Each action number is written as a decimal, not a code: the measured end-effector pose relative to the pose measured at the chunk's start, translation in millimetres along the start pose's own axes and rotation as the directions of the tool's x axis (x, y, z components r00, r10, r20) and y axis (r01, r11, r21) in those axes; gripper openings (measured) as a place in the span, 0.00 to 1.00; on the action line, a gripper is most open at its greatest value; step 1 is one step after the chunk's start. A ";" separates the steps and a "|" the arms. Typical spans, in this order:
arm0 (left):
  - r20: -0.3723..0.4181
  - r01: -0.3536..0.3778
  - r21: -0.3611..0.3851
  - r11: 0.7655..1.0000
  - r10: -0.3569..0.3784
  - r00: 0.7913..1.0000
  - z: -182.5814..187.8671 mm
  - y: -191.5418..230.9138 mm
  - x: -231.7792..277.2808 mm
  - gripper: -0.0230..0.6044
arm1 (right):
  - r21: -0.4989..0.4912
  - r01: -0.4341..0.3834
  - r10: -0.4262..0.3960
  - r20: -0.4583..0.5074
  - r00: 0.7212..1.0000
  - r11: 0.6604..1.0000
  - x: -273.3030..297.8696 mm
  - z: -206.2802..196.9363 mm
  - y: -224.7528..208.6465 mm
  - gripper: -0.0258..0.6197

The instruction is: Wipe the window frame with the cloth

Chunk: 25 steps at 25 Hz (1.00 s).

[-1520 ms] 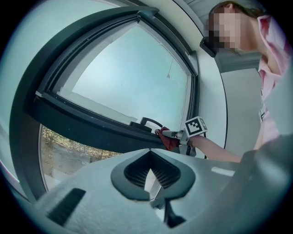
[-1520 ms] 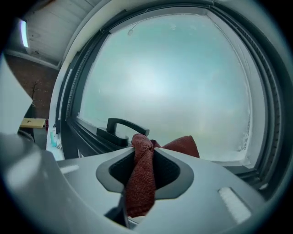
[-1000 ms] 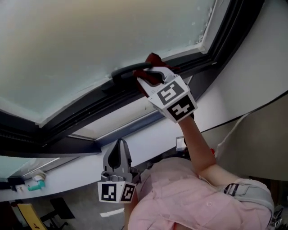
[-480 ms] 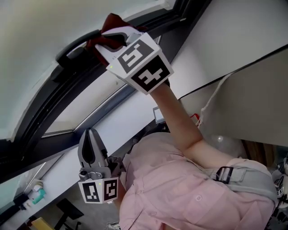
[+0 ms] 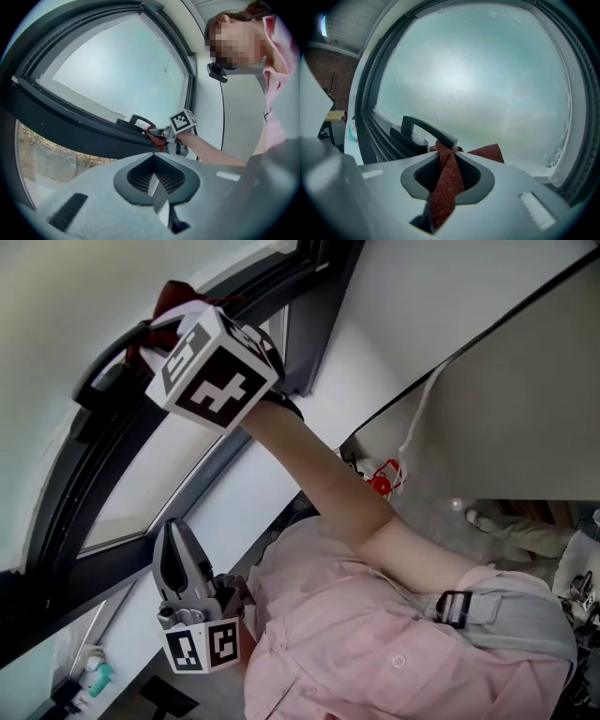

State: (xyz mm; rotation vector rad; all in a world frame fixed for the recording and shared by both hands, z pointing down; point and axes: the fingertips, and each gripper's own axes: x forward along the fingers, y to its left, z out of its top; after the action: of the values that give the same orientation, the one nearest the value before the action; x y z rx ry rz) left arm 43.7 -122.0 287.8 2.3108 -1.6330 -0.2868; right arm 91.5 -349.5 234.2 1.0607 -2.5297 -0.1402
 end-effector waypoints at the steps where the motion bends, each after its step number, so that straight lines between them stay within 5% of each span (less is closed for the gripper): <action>1: -0.001 0.006 0.000 1.000 -0.006 1.000 0.2 -1.9 0.0 0.03 | -0.002 0.002 -0.002 -0.002 1.000 1.000 -0.2 -0.1 -1.0 0.15; 14: -0.002 0.008 0.000 1.000 -0.008 1.000 0.2 -10.3 -9.2 0.03 | 0.046 -0.125 0.125 -0.006 0.992 0.991 -1.2 0.0 8.1 0.15; 25: 0.011 0.016 0.030 0.999 -0.016 1.000 -0.9 -21.0 -13.8 0.03 | -0.016 -0.158 0.159 0.019 0.987 0.987 -7.2 -2.3 1.2 0.15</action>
State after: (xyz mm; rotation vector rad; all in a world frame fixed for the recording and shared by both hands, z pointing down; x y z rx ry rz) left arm 58.0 -102.4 281.2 2.3488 -1.6358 -0.2814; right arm 96.3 -343.4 234.3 0.8523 -2.6146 -0.1255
